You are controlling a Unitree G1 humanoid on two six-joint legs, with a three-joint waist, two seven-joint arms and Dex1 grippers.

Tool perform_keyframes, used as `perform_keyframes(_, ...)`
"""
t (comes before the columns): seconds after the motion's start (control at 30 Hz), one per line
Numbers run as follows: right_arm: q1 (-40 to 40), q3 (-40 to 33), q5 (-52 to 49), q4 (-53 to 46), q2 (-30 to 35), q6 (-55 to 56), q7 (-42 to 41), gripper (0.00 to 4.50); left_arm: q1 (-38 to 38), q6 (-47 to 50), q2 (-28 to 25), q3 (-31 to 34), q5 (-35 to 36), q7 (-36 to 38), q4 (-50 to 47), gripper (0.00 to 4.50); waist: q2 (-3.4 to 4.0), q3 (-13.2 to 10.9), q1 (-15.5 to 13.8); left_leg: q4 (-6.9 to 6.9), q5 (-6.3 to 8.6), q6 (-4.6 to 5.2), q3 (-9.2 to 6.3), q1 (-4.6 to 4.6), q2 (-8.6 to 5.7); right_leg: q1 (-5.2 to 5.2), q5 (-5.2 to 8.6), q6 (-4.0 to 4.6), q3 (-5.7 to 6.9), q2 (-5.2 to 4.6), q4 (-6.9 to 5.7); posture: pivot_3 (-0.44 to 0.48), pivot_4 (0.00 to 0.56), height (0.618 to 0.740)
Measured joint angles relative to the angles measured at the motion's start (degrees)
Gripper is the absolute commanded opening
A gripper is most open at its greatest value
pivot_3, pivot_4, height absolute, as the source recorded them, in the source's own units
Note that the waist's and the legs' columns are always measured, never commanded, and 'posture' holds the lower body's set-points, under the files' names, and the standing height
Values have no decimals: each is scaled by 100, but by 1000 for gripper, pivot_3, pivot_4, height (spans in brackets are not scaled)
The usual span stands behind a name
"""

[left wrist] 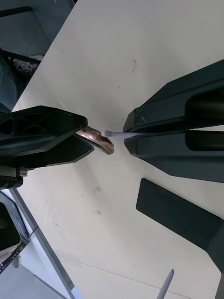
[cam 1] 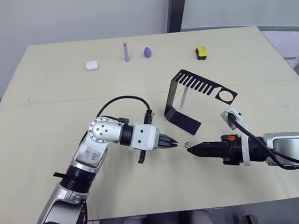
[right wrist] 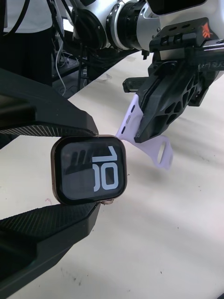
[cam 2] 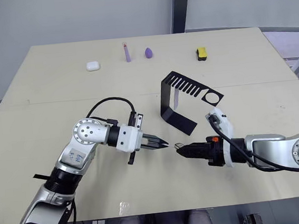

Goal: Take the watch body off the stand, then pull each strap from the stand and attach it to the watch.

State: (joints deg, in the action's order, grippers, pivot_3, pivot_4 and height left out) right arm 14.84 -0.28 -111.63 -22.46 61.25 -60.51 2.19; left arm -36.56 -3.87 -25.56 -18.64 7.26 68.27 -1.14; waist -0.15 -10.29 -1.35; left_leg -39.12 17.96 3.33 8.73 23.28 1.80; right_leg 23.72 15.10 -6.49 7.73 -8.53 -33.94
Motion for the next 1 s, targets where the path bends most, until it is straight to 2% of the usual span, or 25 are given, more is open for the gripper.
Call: perform_keyframes(1.0,124,51,27,-33,-14,45,113,1511,-42,-179,143,-46,-185,-115,166,0,0,0,0,-1,0,0,0,0,0,0,0,0,1,0,-1,0,150,740)
